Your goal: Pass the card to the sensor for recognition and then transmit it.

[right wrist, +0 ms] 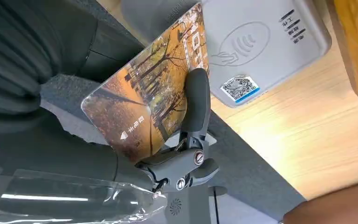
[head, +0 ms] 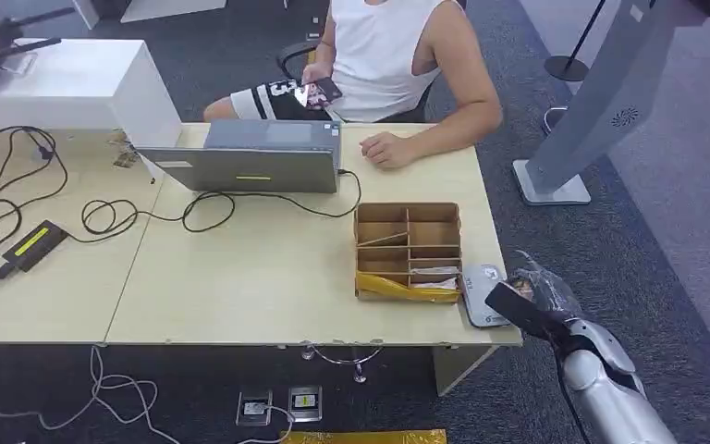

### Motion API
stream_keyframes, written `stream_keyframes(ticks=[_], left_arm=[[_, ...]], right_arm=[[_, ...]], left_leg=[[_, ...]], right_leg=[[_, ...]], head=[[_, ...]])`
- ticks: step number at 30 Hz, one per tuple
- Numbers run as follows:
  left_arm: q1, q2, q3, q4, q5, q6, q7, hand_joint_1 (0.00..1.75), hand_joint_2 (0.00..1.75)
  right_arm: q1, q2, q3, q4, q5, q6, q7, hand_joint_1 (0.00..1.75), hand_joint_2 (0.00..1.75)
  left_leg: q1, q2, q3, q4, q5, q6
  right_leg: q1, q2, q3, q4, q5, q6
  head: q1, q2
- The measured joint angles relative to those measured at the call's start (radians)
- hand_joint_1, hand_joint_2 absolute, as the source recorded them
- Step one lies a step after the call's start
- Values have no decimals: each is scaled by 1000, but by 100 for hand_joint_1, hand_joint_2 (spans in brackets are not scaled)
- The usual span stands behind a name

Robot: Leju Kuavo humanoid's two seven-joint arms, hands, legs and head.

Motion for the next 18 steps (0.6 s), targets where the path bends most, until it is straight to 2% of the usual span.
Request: stream_keyframes(ticks=[8, 18], left_arm=[[0, 0, 0, 0, 31, 7, 3, 0, 175], [0, 0, 3, 0, 69, 10, 3, 0, 175]], right_arm=[[-32, -11, 0, 2, 19, -2, 5, 175, 175], [-223, -93, -22, -32, 53, 53, 1, 175, 175]], left_leg=[[0, 0, -1, 0, 0, 0], [-1, 0, -2, 0, 0, 0]], right_leg=[[0, 0, 0, 0, 0, 0], [-1, 0, -1, 0, 1, 0]], head=[[0, 0], [0, 0]])
